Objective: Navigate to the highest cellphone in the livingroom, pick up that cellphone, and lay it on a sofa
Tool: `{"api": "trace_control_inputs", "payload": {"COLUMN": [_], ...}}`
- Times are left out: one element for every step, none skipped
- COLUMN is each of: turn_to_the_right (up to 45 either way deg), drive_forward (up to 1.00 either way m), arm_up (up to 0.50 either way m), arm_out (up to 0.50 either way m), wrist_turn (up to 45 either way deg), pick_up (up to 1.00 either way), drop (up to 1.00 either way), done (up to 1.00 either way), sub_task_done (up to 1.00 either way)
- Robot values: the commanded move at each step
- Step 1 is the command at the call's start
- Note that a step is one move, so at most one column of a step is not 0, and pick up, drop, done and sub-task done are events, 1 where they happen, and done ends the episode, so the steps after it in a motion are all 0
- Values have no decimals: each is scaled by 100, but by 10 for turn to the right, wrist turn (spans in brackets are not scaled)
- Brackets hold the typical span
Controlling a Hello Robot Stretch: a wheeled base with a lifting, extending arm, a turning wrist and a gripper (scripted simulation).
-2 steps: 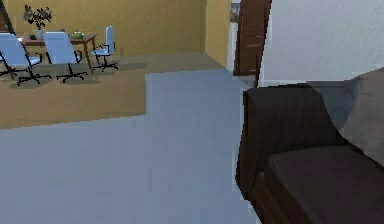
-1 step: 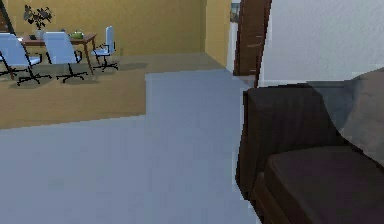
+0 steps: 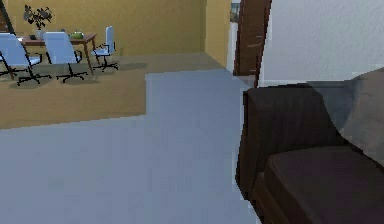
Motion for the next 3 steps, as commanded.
{"api": "trace_control_inputs", "payload": {"turn_to_the_right": [0, 0, 0], "drive_forward": [0, 0, 0], "arm_up": [0, 10, 0], "arm_out": [0, 0, -8], "wrist_turn": [0, 0, 0], "pick_up": [0, 0, 0], "drop": [100, 0, 0], "done": [0, 0, 0], "sub_task_done": [0, 0, 0]}}
